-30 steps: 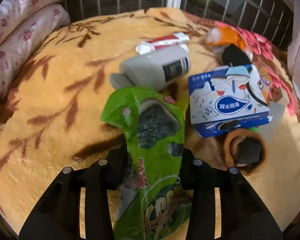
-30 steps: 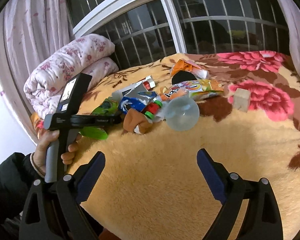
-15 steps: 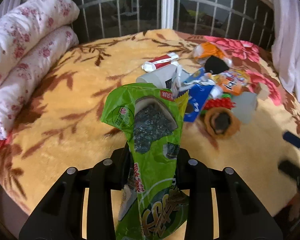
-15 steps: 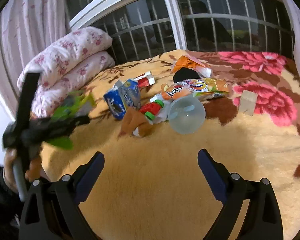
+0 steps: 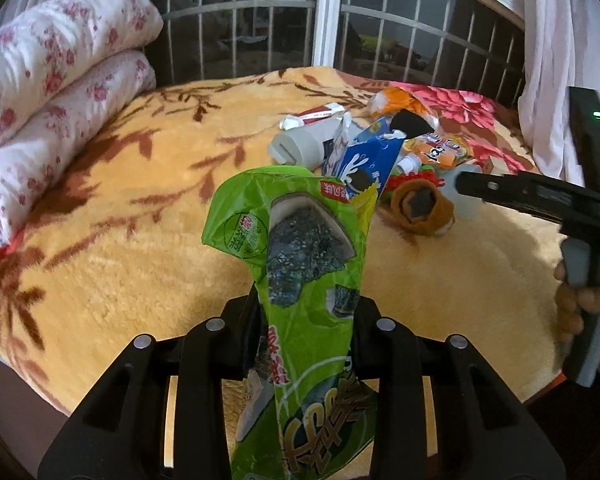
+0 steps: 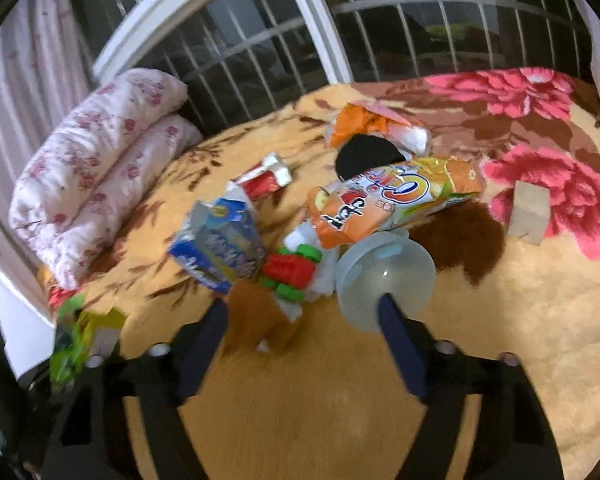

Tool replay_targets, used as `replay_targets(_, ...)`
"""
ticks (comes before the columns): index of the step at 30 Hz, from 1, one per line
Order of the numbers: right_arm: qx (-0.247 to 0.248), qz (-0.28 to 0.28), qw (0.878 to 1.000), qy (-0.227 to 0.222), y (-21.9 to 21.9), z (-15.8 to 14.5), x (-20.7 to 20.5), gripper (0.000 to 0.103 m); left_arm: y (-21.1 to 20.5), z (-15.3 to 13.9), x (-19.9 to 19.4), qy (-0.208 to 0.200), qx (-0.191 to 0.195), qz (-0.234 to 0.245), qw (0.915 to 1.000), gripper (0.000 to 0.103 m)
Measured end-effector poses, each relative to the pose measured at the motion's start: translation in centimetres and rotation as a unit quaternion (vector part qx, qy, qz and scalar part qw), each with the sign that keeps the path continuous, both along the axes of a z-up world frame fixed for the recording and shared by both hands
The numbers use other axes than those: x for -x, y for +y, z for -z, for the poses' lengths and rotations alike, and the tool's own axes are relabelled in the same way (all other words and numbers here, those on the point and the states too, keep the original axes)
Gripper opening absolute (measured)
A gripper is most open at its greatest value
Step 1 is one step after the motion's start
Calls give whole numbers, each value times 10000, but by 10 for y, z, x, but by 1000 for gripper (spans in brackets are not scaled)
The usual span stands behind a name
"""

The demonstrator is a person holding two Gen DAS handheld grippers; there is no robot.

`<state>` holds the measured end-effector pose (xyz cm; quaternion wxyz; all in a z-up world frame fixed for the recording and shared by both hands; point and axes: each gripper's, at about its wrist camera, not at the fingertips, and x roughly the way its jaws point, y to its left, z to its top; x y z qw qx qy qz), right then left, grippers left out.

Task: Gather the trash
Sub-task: 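Grasp the clear plastic cup with the right tool while the left tool holds the bag, then carry the bag and cup with both tools over the orange bin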

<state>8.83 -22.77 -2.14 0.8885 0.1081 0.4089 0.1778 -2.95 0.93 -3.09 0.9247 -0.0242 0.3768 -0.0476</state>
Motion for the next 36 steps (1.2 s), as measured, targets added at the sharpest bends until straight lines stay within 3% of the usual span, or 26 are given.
replay_targets(4, -579, 540, 9962, 350, -13, 15, -19, 50, 5, 2, 1, -18, 78, -27, 10000, 33)
replay_targets(7, -1200, 871, 9872, 582, -24, 26, -29, 22, 4, 1, 2, -67, 92, -2, 9999, 33)
replay_targets(8, -1365, 884, 9844, 668, -26, 29, -33, 7, 4, 1, 2, -76, 96, 12, 9999, 33)
replay_targets(11, -1327, 906, 9849, 649, -24, 27, -34, 5, 2, 2, 4, -99, 89, 58, 9999, 33)
replay_targets(17, -1174, 676, 9907, 150, -32, 2, 3, 5, 4, 0, 11, -246, 150, 152, 9995, 33)
replay_targets(19, -747, 580, 9955, -87, -36, -9, 19, 5, 5, -1, 12, -265, 214, 184, 9993, 33)
replay_targets(21, -1299, 470, 9904, -108, -52, -14, 30, 5, 5, -1, 13, -295, 246, 184, 9991, 33)
replay_targets(23, -643, 681, 9952, -277, -58, -24, 40, 5, 5, -2, 14, -339, 266, 201, 9989, 33)
replay_targets(24, -571, 586, 9961, -335, -63, -27, 45, 5, 4, -2, 14, -368, 259, 203, 9988, 33)
replay_targets(27, -1016, 551, 9927, -335, -84, -32, 67, 5, 1, -5, 19, -425, 237, 268, 9985, 33)
replay_targets(31, -1113, -30, 9926, -481, -85, -46, 115, 5, -3, -8, 38, -398, 436, 532, 9968, 33)
replay_targets(36, -415, -1147, 9914, -472, -54, -50, 190, 5, -18, -2, 82, -295, 357, 1042, 9935, 33)
